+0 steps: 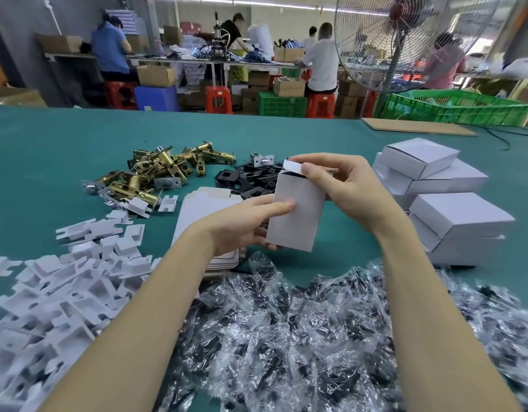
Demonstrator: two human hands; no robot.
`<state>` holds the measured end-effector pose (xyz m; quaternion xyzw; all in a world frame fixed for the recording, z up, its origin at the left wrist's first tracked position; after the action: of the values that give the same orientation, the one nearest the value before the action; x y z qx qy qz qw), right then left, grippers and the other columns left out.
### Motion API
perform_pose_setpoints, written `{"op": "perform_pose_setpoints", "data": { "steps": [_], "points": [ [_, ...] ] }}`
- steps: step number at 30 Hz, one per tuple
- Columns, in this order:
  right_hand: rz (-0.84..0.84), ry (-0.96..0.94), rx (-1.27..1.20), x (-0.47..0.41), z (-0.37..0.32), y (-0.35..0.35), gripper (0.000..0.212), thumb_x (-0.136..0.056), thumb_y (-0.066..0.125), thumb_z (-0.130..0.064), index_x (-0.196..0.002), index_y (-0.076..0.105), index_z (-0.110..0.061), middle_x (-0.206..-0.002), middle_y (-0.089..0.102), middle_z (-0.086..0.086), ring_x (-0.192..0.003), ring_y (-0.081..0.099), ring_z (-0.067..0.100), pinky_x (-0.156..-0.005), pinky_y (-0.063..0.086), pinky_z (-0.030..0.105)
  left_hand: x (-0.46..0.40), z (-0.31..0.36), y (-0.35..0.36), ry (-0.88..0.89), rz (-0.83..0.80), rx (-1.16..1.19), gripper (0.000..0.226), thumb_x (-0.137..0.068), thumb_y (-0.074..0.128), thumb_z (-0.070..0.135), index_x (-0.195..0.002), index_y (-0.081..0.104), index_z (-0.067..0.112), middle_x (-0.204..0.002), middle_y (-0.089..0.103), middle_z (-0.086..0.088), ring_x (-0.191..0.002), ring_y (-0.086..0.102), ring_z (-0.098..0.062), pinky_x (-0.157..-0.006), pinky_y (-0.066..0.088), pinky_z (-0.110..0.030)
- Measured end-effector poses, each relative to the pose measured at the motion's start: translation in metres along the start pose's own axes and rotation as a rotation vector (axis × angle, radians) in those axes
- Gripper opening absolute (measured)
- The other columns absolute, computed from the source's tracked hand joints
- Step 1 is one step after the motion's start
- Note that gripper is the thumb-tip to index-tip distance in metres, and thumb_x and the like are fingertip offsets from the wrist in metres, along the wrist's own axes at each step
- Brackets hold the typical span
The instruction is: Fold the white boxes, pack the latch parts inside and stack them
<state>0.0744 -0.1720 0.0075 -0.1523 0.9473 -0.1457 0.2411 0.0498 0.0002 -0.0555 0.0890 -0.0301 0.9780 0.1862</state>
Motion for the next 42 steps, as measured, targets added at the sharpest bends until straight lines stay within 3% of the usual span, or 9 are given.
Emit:
{"op": "perform_pose_setpoints", "data": {
  "steps": [4,9,11,15,20,27,32,37,42],
  "points": [
    [0.008,-0.037,0.053,-0.003,-0.002,-0.004,0.020,-0.101,0.065,-0.017,-0.108,0.079,-0.028,-0.095,0.080,-0.006,-0.089,0.073,0.011,-0.082,0.060,0.046,0.002,0.001,-0.002,0.003,-0.014,-0.040,0.035,-0.090,0.066,0.048,-0.121,0.066,0.031,-0.105,0.077,0.004,-0.097,0.071,-0.019,-0.076,0.054,-0.033],
    [-0.030,-0.044,-0.012,-0.004,0.001,-0.003,0.019,-0.097,0.070,-0.014,-0.104,0.079,-0.029,-0.101,0.079,-0.009,-0.093,0.072,0.001,-0.077,0.055,0.019,0.001,0.001,-0.001,-0.001,-0.008,-0.040,0.029,-0.097,0.062,0.044,-0.122,0.064,0.029,-0.101,0.077,0.007,-0.093,0.071,-0.016,-0.075,0.053,-0.033],
    [-0.027,-0.040,-0.043,-0.004,0.003,-0.003,0.020,-0.097,0.070,-0.012,-0.106,0.079,-0.027,-0.100,0.079,-0.010,-0.092,0.072,0.000,-0.076,0.054,0.016,0.001,0.001,-0.001,-0.002,-0.002,-0.042,0.030,-0.096,0.061,0.045,-0.122,0.064,0.030,-0.101,0.077,0.007,-0.093,0.071,-0.017,-0.075,0.053,-0.033],
    [-0.013,-0.033,-0.063,-0.004,0.006,0.001,0.020,-0.098,0.069,-0.012,-0.107,0.079,-0.026,-0.100,0.079,-0.011,-0.091,0.071,0.000,-0.076,0.053,0.018,0.001,0.001,-0.003,-0.002,-0.005,-0.026,0.026,-0.097,0.062,0.045,-0.120,0.064,0.033,-0.101,0.077,0.006,-0.094,0.071,-0.019,-0.072,0.055,-0.031],
    [-0.064,-0.008,-0.073,-0.002,0.007,0.002,0.019,-0.097,0.069,-0.022,-0.105,0.081,-0.035,-0.106,0.079,-0.009,-0.095,0.069,0.005,-0.081,0.054,0.033,0.002,-0.001,-0.003,-0.004,-0.059,0.000,0.042,-0.081,0.067,0.051,-0.120,0.065,0.035,-0.102,0.077,0.007,-0.094,0.071,-0.018,-0.073,0.056,-0.031],
    [-0.078,0.012,-0.109,-0.001,0.003,0.005,0.021,-0.099,0.064,-0.028,-0.105,0.080,-0.040,-0.112,0.077,-0.011,-0.101,0.068,0.008,-0.090,0.057,0.050,0.004,0.001,-0.003,0.013,-0.068,0.044,0.043,-0.083,0.066,0.050,-0.122,0.064,0.029,-0.107,0.073,-0.001,-0.099,0.067,-0.025,-0.075,0.054,-0.034],
    [-0.047,0.060,-0.243,0.001,0.007,0.008,0.023,-0.096,0.062,-0.035,-0.109,0.080,-0.035,-0.113,0.076,-0.004,-0.096,0.062,0.019,-0.081,0.044,0.044,0.005,0.002,-0.003,-0.003,-0.092,0.062,0.047,-0.088,0.069,0.050,-0.127,0.061,0.027,-0.111,0.073,-0.003,-0.099,0.071,-0.023,-0.073,0.057,-0.032],
    [-0.069,0.088,-0.345,0.002,0.013,0.013,0.023,-0.095,0.062,-0.033,-0.110,0.080,-0.033,-0.120,0.075,-0.005,-0.101,0.067,0.012,-0.081,0.054,0.029,0.004,-0.002,-0.005,-0.008,-0.085,0.016,0.050,-0.087,0.067,0.054,-0.130,0.060,0.031,-0.136,0.064,-0.010,-0.120,0.065,-0.031,-0.105,0.049,-0.051],
    [-0.083,0.083,-0.359,0.003,0.014,0.010,0.022,-0.096,0.062,-0.030,-0.109,0.081,-0.030,-0.120,0.075,-0.004,-0.102,0.068,0.012,-0.080,0.056,0.025,0.004,-0.001,-0.003,-0.014,-0.093,0.006,0.053,-0.085,0.064,0.054,-0.132,0.058,0.030,-0.142,0.060,-0.012,-0.130,0.058,-0.035,-0.114,0.041,-0.057]
  ]
}}
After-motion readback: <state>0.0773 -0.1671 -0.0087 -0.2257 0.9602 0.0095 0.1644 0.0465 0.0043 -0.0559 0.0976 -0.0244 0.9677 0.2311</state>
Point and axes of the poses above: each hand's wrist, its own x-axis away from the middle knuckle, its own y-axis out of the palm, z = x × y, the point moved 4 cm from there along -x, towards the middle knuckle
